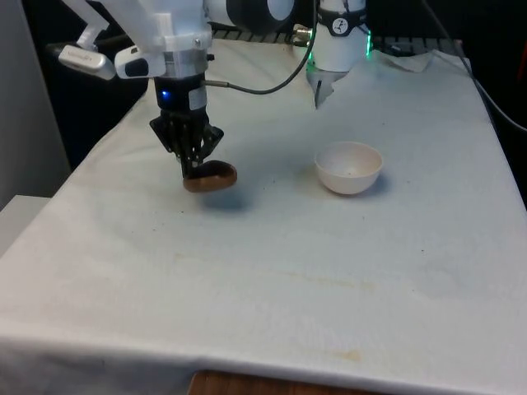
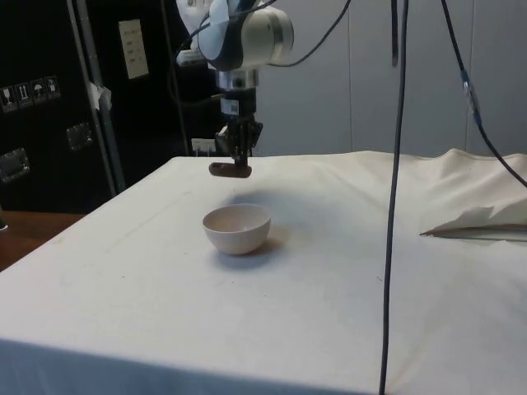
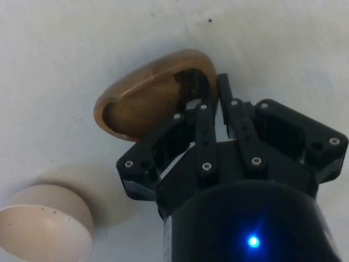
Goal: Pour the coffee beans from the cup into the bowl.
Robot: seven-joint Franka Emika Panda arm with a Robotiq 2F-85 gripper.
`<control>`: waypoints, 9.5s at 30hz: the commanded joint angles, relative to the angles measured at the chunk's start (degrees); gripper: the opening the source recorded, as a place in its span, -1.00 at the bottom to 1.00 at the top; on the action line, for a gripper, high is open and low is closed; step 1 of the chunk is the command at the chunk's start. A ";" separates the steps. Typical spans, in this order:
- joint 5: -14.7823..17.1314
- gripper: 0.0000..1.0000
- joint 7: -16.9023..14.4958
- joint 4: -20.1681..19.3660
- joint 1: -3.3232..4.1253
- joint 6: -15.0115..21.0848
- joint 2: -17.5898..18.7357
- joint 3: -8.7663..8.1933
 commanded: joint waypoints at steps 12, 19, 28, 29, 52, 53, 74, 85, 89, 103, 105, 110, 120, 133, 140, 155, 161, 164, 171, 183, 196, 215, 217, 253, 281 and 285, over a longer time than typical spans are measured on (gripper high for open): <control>-6.19 -1.00 3.95 -0.92 1.32 -2.81 -3.38 -1.26; -9.22 -1.00 6.07 -1.55 1.78 -3.15 -4.24 -1.26; -14.27 -1.00 10.20 -2.81 2.69 -4.24 -6.70 -0.92; -14.50 -1.00 10.43 -3.09 2.81 -4.24 -7.05 -0.92; -22.57 -1.00 16.79 -7.96 4.35 -5.79 -14.67 0.17; -22.98 -1.00 17.07 -8.02 4.35 -5.96 -14.90 0.23; -33.06 -1.00 25.84 -8.37 4.93 -11.63 -19.31 3.72; -36.96 -1.00 29.74 -8.25 4.93 -14.04 -20.45 6.02; -38.73 -1.00 31.86 -8.25 4.93 -14.73 -20.51 7.22; -43.26 -1.00 37.47 -7.96 4.93 -16.67 -20.51 10.60; -43.89 -1.00 38.10 -8.08 4.93 -16.90 -20.68 10.94; -45.55 -1.00 39.48 -8.71 4.98 -17.70 -21.49 11.80; -49.05 -1.00 42.57 -11.00 4.93 -18.51 -23.09 13.75; -53.11 -1.00 47.84 -13.41 5.10 -18.96 -23.09 15.99; -56.55 -1.00 51.68 -13.75 5.10 -20.86 -22.92 18.16; -62.97 -1.00 59.47 -13.01 5.16 -25.67 -20.86 23.09; -65.55 -1.00 62.80 -12.49 5.16 -28.13 -19.54 25.50; -66.63 -1.00 64.11 -12.09 5.21 -29.45 -18.85 26.59; -68.75 -1.00 66.00 -11.12 5.16 -32.89 -17.53 28.76; -71.73 -1.00 67.78 -9.34 5.21 -39.30 -15.93 32.09; -74.83 -1.00 69.50 -7.33 4.93 -46.18 -13.81 36.27; -79.18 -1.00 70.65 -3.21 5.67 -57.75 -9.68 40.91; -79.70 -1.00 70.70 -2.81 5.67 -58.84 -9.28 41.37; -89.27 -1.00 72.65 1.03 6.36 -68.58 -2.06 45.78; -96.49 -1.00 71.22 -3.67 6.30 -71.62 -2.69 47.84; -97.35 -1.00 70.76 -3.90 6.42 -72.36 -2.52 48.24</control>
